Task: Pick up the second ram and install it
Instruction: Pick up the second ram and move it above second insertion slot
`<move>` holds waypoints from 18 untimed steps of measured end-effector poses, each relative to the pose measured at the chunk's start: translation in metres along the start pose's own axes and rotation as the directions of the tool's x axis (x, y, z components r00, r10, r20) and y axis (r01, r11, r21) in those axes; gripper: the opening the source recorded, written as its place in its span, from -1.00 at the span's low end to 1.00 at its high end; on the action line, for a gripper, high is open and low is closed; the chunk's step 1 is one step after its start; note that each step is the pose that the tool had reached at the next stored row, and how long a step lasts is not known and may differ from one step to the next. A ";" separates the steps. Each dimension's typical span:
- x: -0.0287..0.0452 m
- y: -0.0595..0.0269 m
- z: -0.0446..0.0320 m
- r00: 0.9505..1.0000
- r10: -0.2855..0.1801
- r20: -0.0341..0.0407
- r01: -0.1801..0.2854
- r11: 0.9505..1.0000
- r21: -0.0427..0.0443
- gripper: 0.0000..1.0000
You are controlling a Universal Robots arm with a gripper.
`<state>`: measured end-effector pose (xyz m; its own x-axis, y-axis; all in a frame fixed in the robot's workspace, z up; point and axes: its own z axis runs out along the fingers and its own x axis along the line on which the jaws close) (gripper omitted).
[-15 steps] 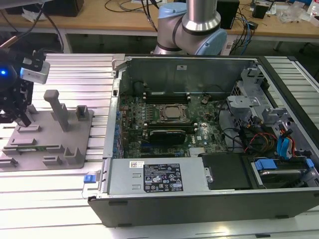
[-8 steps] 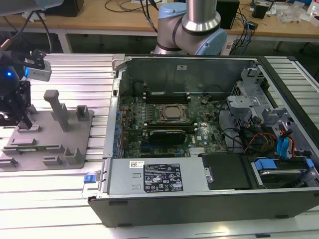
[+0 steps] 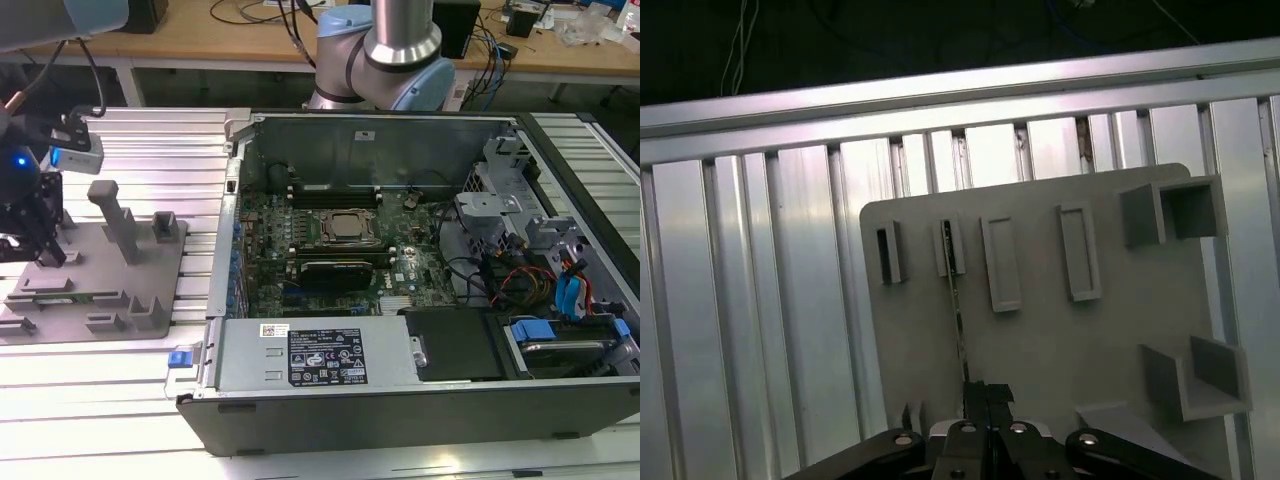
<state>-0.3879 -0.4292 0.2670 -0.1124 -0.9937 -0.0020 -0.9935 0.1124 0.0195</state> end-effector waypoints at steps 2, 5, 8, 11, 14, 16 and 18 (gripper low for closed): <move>0.0003 0.0010 0.0051 1.000 -0.002 0.000 0.002 1.000 0.000 -0.84; 0.0011 0.0031 0.0088 1.000 -0.005 0.000 0.005 1.000 0.000 -0.84; 0.0021 0.0055 0.0105 1.000 -0.008 0.000 0.008 1.000 0.000 -0.84; 0.0031 0.0065 0.0120 1.000 -0.009 0.000 0.009 1.000 0.000 -0.84; 0.0048 0.0087 0.0150 1.000 -0.012 0.000 0.012 1.000 0.000 -0.84; 0.0057 0.0107 0.0179 1.000 -0.014 0.000 0.014 1.000 0.000 -0.84; 0.0065 0.0129 0.0192 1.000 -0.015 0.000 0.015 1.000 0.000 -0.84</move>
<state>-0.4018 -0.4341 0.2480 -0.0970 -0.9953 -0.0019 -0.9951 0.0970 0.0196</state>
